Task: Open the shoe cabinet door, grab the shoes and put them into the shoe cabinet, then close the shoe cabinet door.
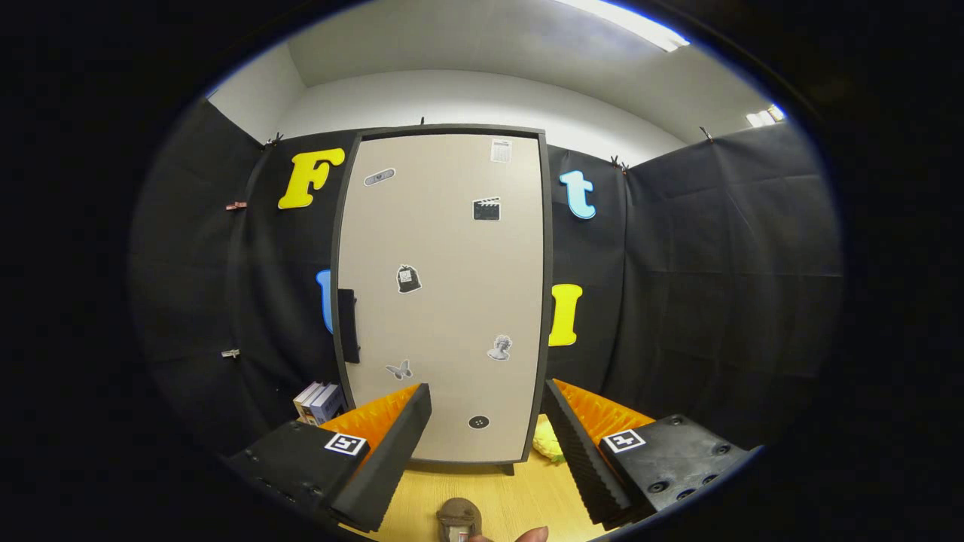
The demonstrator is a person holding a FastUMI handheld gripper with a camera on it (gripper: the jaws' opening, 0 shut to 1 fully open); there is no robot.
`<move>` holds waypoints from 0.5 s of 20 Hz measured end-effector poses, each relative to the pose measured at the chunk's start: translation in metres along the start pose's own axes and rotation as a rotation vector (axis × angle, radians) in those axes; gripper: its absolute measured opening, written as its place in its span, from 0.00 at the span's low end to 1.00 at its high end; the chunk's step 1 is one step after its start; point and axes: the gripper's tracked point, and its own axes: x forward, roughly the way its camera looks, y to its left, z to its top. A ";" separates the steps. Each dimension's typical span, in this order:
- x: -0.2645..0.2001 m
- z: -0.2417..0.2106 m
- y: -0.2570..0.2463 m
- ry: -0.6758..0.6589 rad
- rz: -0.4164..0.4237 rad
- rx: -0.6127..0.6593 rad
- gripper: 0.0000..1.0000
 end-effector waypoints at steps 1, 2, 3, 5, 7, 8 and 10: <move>0.003 0.000 0.004 0.002 0.007 0.005 0.98; 0.004 0.000 0.008 0.003 0.012 0.009 0.98; 0.007 0.002 0.014 0.001 0.022 0.015 0.98; 0.019 0.008 0.032 -0.009 0.045 0.020 0.98; 0.032 0.016 0.052 -0.029 0.069 0.029 0.98; 0.040 0.021 0.064 -0.039 0.082 0.034 0.98; 0.055 0.027 0.089 -0.051 0.107 0.040 0.98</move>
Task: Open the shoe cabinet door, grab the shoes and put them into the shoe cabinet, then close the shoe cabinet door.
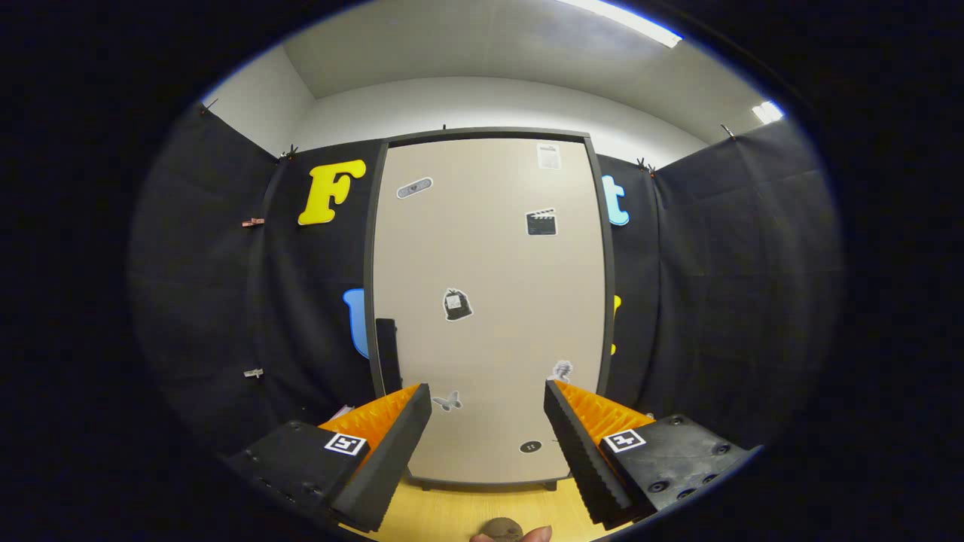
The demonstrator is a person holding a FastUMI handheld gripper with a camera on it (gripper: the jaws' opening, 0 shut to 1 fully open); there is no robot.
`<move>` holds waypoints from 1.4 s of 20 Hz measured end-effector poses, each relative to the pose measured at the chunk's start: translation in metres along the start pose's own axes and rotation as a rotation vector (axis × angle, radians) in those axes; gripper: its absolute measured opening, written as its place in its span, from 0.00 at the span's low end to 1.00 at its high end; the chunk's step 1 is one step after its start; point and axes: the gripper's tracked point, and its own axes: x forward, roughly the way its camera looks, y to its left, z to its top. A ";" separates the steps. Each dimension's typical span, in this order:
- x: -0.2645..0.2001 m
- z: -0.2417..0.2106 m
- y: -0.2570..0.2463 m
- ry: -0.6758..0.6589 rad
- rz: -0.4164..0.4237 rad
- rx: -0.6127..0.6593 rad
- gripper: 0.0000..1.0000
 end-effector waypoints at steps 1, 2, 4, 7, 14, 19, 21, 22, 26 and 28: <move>0.009 0.000 0.013 -0.003 0.013 0.003 0.98; 0.019 -0.001 0.025 -0.003 0.025 0.004 0.98; 0.036 -0.008 0.045 0.003 0.046 0.006 0.98; 0.066 -0.021 0.075 0.018 0.066 0.009 0.98; 0.135 -0.051 0.114 0.041 0.052 0.020 0.98; 0.170 -0.074 0.125 0.084 0.041 0.022 0.98; 0.180 -0.080 0.126 0.096 0.037 0.028 0.87; 0.184 -0.082 0.125 0.096 0.025 0.031 0.73; 0.179 -0.077 0.119 0.049 0.002 0.023 0.45; 0.185 -0.080 0.121 0.044 0.004 0.001 0.34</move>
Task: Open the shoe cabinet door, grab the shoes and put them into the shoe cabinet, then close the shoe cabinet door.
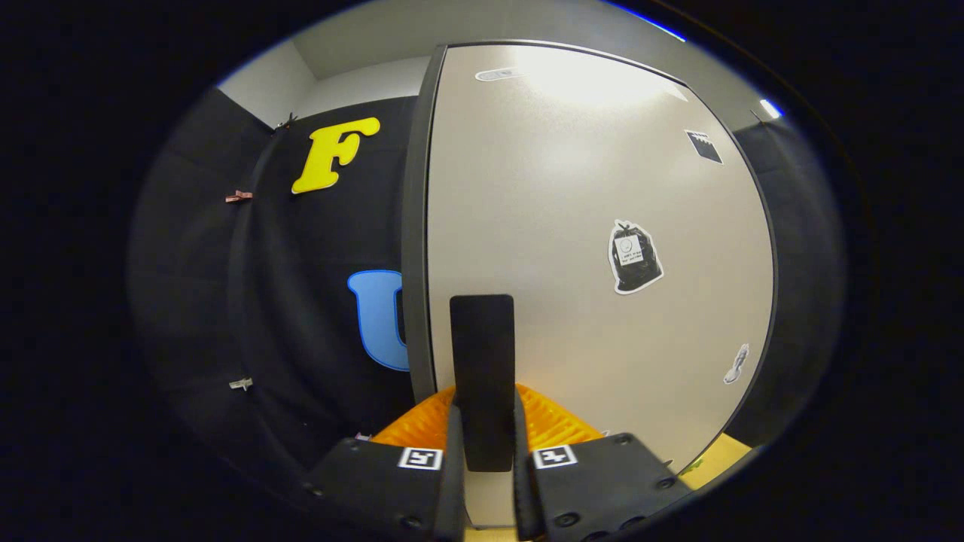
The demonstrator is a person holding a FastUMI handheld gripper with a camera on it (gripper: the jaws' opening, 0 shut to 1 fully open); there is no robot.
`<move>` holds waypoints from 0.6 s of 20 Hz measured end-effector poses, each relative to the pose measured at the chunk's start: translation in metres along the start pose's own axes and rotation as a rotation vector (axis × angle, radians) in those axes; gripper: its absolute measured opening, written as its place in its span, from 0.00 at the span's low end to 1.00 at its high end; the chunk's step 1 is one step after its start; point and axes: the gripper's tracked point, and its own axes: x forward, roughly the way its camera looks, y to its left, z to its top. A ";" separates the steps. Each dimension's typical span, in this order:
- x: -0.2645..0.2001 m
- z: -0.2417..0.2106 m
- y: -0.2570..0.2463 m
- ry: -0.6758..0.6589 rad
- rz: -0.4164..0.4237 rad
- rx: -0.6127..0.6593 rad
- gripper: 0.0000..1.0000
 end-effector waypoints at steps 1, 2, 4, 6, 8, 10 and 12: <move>0.000 -0.003 0.001 0.008 0.011 0.001 0.28; -0.002 -0.001 0.000 0.012 0.021 0.006 0.21; -0.009 0.000 0.001 0.018 0.037 0.017 0.21; -0.019 0.003 0.001 0.022 0.056 0.021 0.21; -0.037 0.008 0.003 0.024 0.077 0.032 0.21; -0.054 0.013 0.003 0.029 0.104 0.046 0.21; -0.070 0.015 0.000 0.033 0.125 0.051 0.20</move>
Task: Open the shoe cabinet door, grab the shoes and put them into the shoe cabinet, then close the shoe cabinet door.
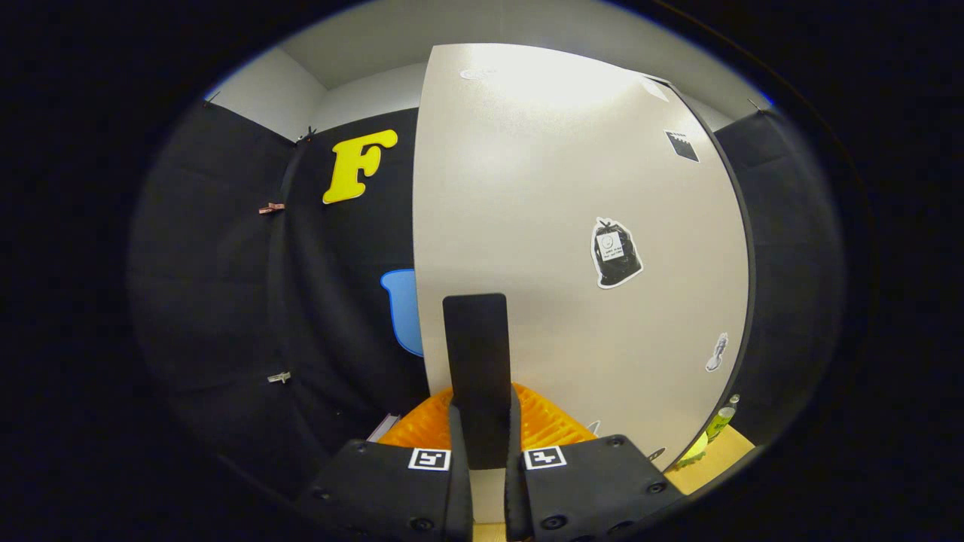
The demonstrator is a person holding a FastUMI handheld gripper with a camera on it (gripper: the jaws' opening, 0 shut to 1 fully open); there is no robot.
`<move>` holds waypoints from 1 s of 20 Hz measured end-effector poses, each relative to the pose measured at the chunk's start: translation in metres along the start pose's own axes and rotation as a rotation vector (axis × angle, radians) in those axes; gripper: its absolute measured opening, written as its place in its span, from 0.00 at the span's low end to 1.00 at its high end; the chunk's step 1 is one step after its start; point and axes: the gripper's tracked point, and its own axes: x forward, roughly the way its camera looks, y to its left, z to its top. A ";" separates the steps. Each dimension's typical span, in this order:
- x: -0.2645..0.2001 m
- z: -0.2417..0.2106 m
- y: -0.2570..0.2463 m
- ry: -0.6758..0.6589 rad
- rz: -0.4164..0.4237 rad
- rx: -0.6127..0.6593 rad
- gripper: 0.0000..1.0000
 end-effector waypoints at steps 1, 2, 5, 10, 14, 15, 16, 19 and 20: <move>-0.007 0.001 -0.001 0.002 0.010 0.002 0.21; -0.016 0.003 -0.003 0.000 0.019 0.003 0.21; -0.044 0.008 -0.012 -0.006 0.042 0.017 0.21; -0.091 0.014 -0.031 -0.007 0.070 0.032 0.20; -0.122 0.016 -0.056 -0.016 0.048 0.024 0.20; -0.128 0.016 -0.063 -0.011 0.044 0.021 0.20; -0.134 0.018 -0.069 -0.012 0.039 0.014 0.20; -0.147 0.019 -0.083 0.008 0.027 0.001 0.20; -0.152 0.020 -0.091 0.008 0.020 0.004 0.20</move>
